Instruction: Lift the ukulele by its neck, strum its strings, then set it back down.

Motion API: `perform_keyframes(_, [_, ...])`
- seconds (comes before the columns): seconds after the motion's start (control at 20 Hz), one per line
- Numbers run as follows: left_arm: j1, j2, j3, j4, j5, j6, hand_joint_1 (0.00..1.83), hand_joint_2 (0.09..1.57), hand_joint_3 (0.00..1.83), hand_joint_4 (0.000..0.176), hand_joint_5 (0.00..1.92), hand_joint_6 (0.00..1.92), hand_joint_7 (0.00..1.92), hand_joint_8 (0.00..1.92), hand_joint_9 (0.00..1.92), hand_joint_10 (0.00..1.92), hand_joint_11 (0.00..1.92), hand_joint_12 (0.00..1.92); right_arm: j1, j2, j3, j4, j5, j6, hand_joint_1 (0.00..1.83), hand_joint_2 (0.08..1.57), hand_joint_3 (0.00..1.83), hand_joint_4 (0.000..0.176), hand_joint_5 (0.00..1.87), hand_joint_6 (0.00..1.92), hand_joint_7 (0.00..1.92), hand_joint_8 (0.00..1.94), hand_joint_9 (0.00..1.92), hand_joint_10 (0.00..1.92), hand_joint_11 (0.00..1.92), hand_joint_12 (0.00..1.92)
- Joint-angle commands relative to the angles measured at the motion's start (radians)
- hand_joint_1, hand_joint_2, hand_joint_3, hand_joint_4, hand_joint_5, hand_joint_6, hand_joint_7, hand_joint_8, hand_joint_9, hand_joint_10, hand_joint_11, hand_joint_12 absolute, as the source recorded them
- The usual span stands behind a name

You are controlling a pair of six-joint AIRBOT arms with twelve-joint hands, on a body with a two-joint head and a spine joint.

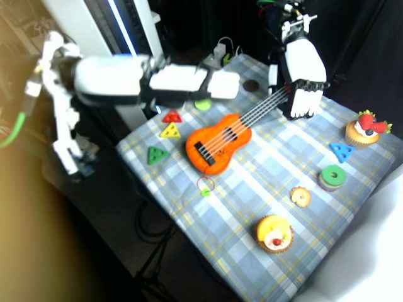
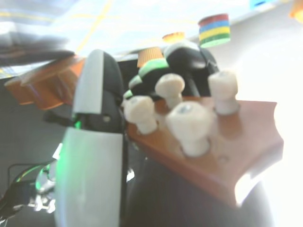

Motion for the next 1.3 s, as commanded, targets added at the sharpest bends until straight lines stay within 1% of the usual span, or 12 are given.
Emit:
perform_keyframes(0.0, [-0.003, -0.004, 0.004, -0.007, -0.127, -0.008, 1.34, 1.14, 0.0, 0.0, 0.51, 1.92, 0.67, 1.92, 0.76, 1.92, 0.63, 1.92, 0.011, 0.009, -0.004, 0.026, 0.123, -0.005, 0.36, 1.41, 0.01, 0.0, 0.28, 0.01, 0.05, 0.01, 0.0, 0.0, 0.0, 0.0])
perform_keyframes(0.05, [0.004, -0.009, 0.007, -0.026, -0.14, -0.008, 1.33, 1.15, 0.01, 0.0, 0.45, 1.92, 0.61, 1.92, 0.72, 1.92, 0.61, 1.92, 0.011, 0.012, -0.005, 0.03, 0.126, -0.006, 0.37, 1.41, 0.0, 0.0, 0.28, 0.01, 0.05, 0.01, 0.0, 0.0, 0.0, 0.0])
perform_keyframes(0.1, [0.011, -0.012, 0.007, -0.04, -0.153, -0.008, 1.1, 1.28, 0.02, 0.0, 0.57, 1.67, 0.58, 1.92, 0.69, 1.92, 0.6, 1.92, 0.011, 0.013, -0.005, 0.033, 0.128, -0.007, 0.38, 1.41, 0.0, 0.0, 0.28, 0.01, 0.06, 0.01, 0.0, 0.0, 0.0, 0.0])
perform_keyframes(0.35, [0.043, -0.019, -0.006, -0.079, -0.202, -0.009, 1.06, 1.37, 0.02, 0.0, 0.45, 1.69, 0.62, 1.73, 0.55, 1.92, 0.47, 1.92, 0.01, 0.018, -0.007, 0.035, 0.133, -0.007, 0.35, 1.4, 0.0, 0.0, 0.28, 0.01, 0.06, 0.01, 0.0, 0.0, 0.0, 0.0])
perform_keyframes(0.4, [0.048, -0.015, -0.014, -0.07, -0.21, -0.016, 1.03, 1.33, 0.0, 0.0, 0.56, 1.59, 0.42, 1.77, 0.48, 1.92, 0.43, 1.92, 0.01, 0.019, -0.007, 0.036, 0.133, -0.007, 0.35, 1.4, 0.0, 0.0, 0.29, 0.01, 0.07, 0.01, 0.0, 0.0, 0.0, 0.0])
perform_keyframes(0.5, [0.057, 0.0, -0.038, -0.039, -0.228, -0.03, 1.07, 1.16, 0.0, 0.0, 0.23, 1.39, 0.25, 1.68, 0.31, 1.92, 0.32, 1.92, 0.01, 0.02, -0.007, 0.038, 0.133, -0.007, 0.32, 1.4, 0.0, 0.0, 0.28, 0.01, 0.07, 0.0, 0.0, 0.0, 0.0, 0.0])
perform_keyframes(0.6, [0.059, 0.008, -0.046, -0.026, -0.235, -0.039, 1.01, 1.15, 0.0, 0.0, 0.13, 1.33, 0.15, 1.44, 0.13, 1.85, 0.15, 1.92, 0.01, 0.021, -0.007, 0.039, 0.133, -0.007, 0.31, 1.39, 0.0, 0.0, 0.28, 0.01, 0.08, 0.01, 0.0, 0.0, 0.0, 0.0])
perform_keyframes(0.8, [0.063, 0.015, -0.045, -0.024, -0.231, -0.042, 0.91, 1.16, 0.0, 0.0, 0.1, 0.72, 0.17, 0.71, 0.01, 1.35, 0.0, 1.89, 0.01, 0.021, -0.008, 0.039, 0.134, -0.007, 0.32, 1.38, 0.0, 0.0, 0.3, 0.01, 0.09, 0.01, 0.0, 0.0, 0.0, 0.0])
perform_keyframes(0.95, [0.072, 0.027, -0.056, -0.024, -0.241, -0.042, 0.87, 1.13, 0.0, 0.011, 0.18, 0.22, 0.22, 0.15, 0.0, 0.74, 0.0, 1.57, 0.009, 0.023, -0.009, 0.04, 0.14, -0.007, 0.37, 1.37, 0.0, 0.0, 0.29, 0.01, 0.11, 0.01, 0.0, 0.0, 0.0, 0.0])
perform_keyframes(1.1, [0.078, 0.048, -0.076, -0.005, -0.26, -0.055, 0.8, 1.1, 0.0, 0.029, 0.1, 0.02, 0.07, 0.02, 0.04, 0.08, 0.0, 0.79, 0.009, 0.032, -0.015, 0.043, 0.153, -0.007, 0.33, 1.36, 0.0, 0.0, 0.21, 0.0, 0.05, 0.0, 0.0, 0.0, 0.0, 0.0])
perform_keyframes(1.15, [0.081, 0.057, -0.082, 0.007, -0.272, -0.078, 0.78, 1.09, 0.0, 0.033, 0.03, 0.01, 0.01, 0.0, 0.01, 0.02, 0.0, 0.29, 0.009, 0.034, -0.017, 0.044, 0.156, -0.007, 0.32, 1.36, 0.0, 0.0, 0.18, 0.0, 0.03, 0.0, 0.0, 0.0, 0.0, 0.0])
perform_keyframes(1.25, [0.085, 0.071, -0.085, 0.033, -0.283, -0.131, 0.71, 1.08, 0.0, 0.053, 0.0, 0.0, 0.0, 0.0, 0.0, 0.0, 0.0, 0.01, 0.006, 0.037, -0.018, 0.049, 0.163, -0.007, 0.36, 1.36, 0.0, 0.0, 0.16, 0.0, 0.0, 0.0, 0.0, 0.0, 0.01, 0.0])
